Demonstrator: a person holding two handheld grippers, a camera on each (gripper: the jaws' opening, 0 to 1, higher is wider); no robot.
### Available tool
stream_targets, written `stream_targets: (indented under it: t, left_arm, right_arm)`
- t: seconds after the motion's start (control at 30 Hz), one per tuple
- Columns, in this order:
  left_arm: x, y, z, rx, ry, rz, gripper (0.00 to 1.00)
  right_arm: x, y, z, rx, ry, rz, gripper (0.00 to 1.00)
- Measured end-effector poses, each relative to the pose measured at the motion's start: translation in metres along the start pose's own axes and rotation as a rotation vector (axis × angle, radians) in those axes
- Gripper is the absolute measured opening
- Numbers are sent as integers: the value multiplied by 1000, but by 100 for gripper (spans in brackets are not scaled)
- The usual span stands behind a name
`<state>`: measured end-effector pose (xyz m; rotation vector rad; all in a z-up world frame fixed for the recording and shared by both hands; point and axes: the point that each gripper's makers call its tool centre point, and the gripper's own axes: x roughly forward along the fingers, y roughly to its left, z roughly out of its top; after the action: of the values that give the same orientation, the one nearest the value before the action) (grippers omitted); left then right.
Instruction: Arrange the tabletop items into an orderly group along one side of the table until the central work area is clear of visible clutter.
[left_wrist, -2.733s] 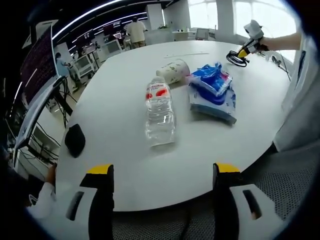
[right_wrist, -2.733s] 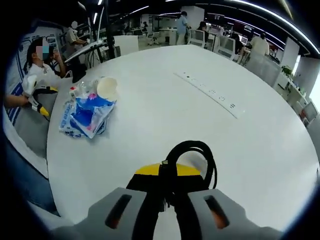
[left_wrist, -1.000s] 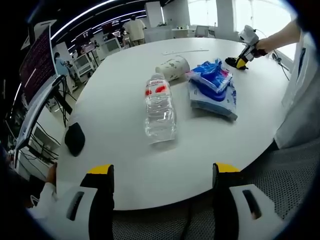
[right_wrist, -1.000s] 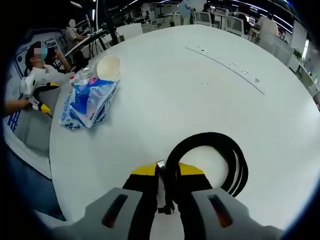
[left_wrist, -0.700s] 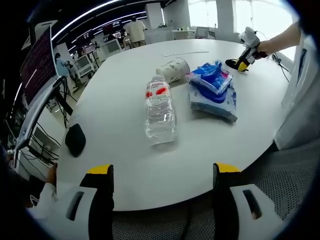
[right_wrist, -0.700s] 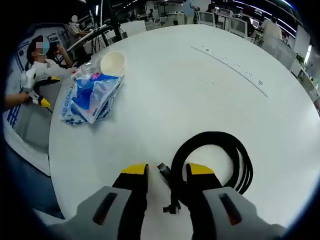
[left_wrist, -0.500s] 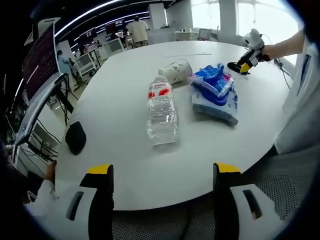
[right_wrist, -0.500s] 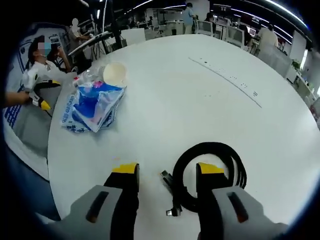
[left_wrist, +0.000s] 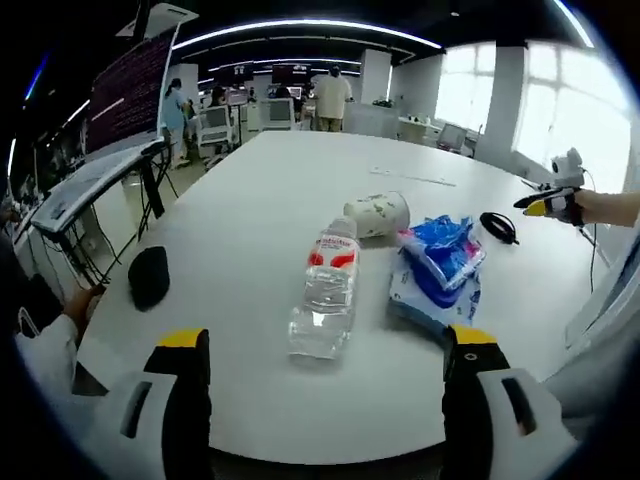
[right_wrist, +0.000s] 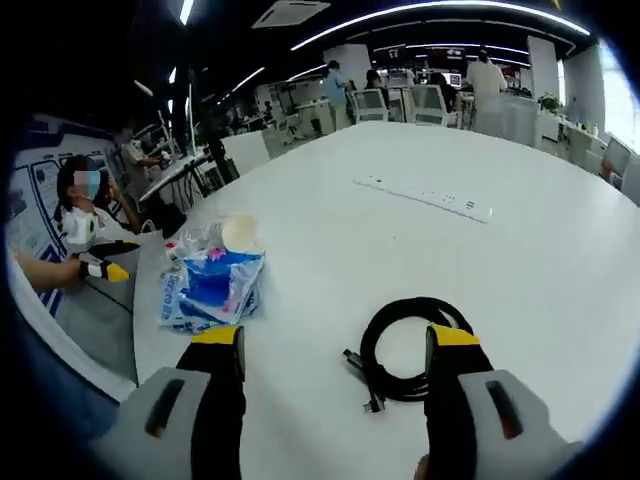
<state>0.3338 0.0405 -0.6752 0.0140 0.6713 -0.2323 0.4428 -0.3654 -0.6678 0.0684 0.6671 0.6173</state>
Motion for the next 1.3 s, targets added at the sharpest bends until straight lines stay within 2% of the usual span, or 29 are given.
stream_targets:
  t: [0.17,0.27,0.3,0.33,0.43,0.53,0.6,0.7,0.83,1.0,1.1,1.3]
  left_arm:
    - [-7,0,22,-93,19,-15,100]
    - [-16,5,54,-131,-51,-28,100]
    - [-17,6,58,-136,-57,-30,100]
    - [-22,12,75,-150,-87,-22,100]
    - [-29,19,105,-160,-158,-17,100]
    - [-30,15,123,-161,-192,-30,100]
    - [-27,10,127,-146,-201,-39,100]
    - [-19,-2,125,-129,-196,-66,100]
    - [2,-25,105,-142,-152,-115,100]
    - [17,-43,86,-161,-122,-135,98]
    - [23,-48,76,-173,-108,-139,96]
    - [30,-50,61,-286,-110,-125,91]
  right_arm:
    - [-11,4,22,61,-63,20,79]
    - [-15,7,43,80,-122,32,83]
    - [-16,8,47,82,-129,33,84]
    - [-18,9,58,86,-155,35,85]
    - [-26,14,84,79,-219,53,86]
    - [-30,17,95,66,-250,57,86]
    - [-30,19,97,64,-263,63,86]
    - [-28,22,91,71,-253,65,84]
    - [-18,30,69,97,-192,79,82]
    - [-7,32,58,106,-155,82,80]
    - [1,35,53,104,-128,88,78]
    - [18,39,40,120,-83,102,72]
